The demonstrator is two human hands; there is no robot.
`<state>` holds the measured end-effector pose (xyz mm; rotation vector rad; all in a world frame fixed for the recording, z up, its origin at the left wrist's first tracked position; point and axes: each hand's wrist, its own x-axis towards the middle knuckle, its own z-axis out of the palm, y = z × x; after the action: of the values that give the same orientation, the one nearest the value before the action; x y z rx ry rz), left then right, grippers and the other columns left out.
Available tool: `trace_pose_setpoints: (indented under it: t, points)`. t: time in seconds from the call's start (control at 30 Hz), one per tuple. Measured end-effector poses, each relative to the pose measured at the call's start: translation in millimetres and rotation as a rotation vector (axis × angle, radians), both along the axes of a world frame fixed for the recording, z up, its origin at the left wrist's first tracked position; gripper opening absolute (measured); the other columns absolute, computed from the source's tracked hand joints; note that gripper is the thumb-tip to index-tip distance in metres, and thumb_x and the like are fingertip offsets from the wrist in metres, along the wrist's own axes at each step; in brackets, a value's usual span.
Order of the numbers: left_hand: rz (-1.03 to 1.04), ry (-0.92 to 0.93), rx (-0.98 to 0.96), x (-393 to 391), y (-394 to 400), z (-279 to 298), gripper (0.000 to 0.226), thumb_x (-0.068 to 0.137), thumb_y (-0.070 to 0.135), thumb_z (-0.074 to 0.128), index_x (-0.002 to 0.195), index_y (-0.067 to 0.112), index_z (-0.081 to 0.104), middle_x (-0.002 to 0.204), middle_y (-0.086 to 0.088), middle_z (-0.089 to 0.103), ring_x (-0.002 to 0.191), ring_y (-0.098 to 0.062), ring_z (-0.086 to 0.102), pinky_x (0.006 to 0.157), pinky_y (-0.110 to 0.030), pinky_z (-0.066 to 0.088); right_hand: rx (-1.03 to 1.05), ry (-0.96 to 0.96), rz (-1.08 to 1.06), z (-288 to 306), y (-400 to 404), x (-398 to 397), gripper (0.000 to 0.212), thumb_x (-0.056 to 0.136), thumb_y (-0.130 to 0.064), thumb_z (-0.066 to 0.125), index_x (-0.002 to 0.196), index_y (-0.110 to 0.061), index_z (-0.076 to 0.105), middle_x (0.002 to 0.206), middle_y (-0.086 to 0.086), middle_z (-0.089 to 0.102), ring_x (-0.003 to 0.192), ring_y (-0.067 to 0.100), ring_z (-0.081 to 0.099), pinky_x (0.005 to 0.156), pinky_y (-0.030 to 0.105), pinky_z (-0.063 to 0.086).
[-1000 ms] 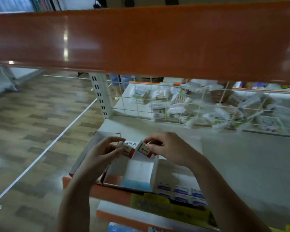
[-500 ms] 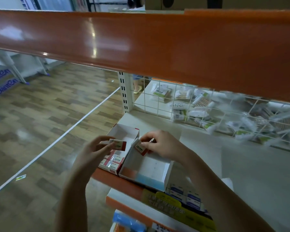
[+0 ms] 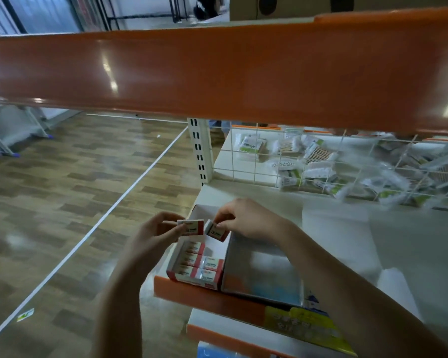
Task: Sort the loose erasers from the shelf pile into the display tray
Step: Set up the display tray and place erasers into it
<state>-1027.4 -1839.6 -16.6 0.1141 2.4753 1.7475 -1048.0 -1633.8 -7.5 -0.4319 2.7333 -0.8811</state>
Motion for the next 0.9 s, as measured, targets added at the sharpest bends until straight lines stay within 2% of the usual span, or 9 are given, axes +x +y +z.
trace_pose_setpoints:
  t: [0.1,0.2,0.33,0.53,0.7,0.83,0.9]
  points:
    - [-0.042,-0.008,-0.025,-19.6,-14.1,-3.2,0.007,0.084,0.018,0.065,0.088,0.023,0.063,0.079,0.003,0.070,0.070,-0.007,0.061,0.065,-0.021,0.045,0.102,-0.007,-0.008,-3.5,-11.1,-7.5,0.023,0.092,-0.019,0.057,0.112,-0.014,0.068,0.110,0.002,0.067,0.096,0.014,0.060,0.083,0.028,0.049]
    - [-0.098,-0.005,0.000,-31.8,-19.0,-5.4,0.007,0.085,0.015,0.064,0.088,0.021,0.063,0.076,0.003,0.068,0.068,-0.005,0.059,0.063,-0.016,0.044,0.194,-0.047,-0.014,-11.8,-18.9,-11.4,0.023,0.091,-0.019,0.059,0.111,-0.013,0.069,0.111,0.002,0.068,0.096,0.014,0.061,0.083,0.026,0.047]
    - [-0.151,0.008,-0.004,-44.3,-19.5,-8.5,0.006,0.085,0.014,0.064,0.089,0.018,0.063,0.074,0.007,0.068,0.062,0.004,0.060,0.056,-0.011,0.045,0.284,-0.077,-0.042,-22.8,-26.7,-12.7,0.021,0.089,-0.020,0.062,0.107,-0.014,0.070,0.106,0.002,0.070,0.092,0.015,0.063,0.083,0.031,0.050]
    - [-0.286,0.017,-0.061,-62.1,-19.9,-10.3,0.009,0.087,0.019,0.062,0.095,0.016,0.063,0.079,0.004,0.070,0.064,0.006,0.061,0.059,-0.012,0.045,0.387,-0.092,-0.093,-27.6,-34.9,-15.9,0.020,0.087,-0.017,0.064,0.105,-0.013,0.071,0.103,0.005,0.070,0.092,0.021,0.064,0.085,0.038,0.052]
    - [-0.347,0.030,-0.094,-74.0,-17.2,-13.9,0.011,0.085,0.021,0.065,0.095,0.018,0.064,0.082,0.001,0.072,0.079,-0.014,0.064,0.078,-0.038,0.052,0.437,-0.113,-0.106,-31.2,-43.2,-16.3,0.018,0.089,-0.016,0.062,0.104,-0.011,0.071,0.103,0.006,0.069,0.091,0.022,0.064,0.086,0.038,0.052]
    - [-0.365,0.054,-0.160,-76.8,-15.2,-19.4,0.008,0.084,0.028,0.066,0.091,0.026,0.064,0.080,0.008,0.072,0.082,-0.023,0.067,0.079,-0.048,0.052,0.448,-0.087,-0.145,-32.2,-46.8,-15.1,0.018,0.088,-0.017,0.062,0.104,-0.012,0.071,0.104,0.006,0.068,0.091,0.022,0.063,0.085,0.037,0.052]
    - [-0.356,0.074,-0.199,-78.0,-15.1,-22.6,0.007,0.084,0.030,0.066,0.091,0.029,0.063,0.081,0.008,0.072,0.081,-0.018,0.068,0.080,-0.046,0.055,0.439,-0.067,-0.157,-30.9,-45.4,-13.2,0.020,0.088,-0.023,0.063,0.105,-0.016,0.072,0.107,0.006,0.064,0.094,0.022,0.060,0.085,0.035,0.051]
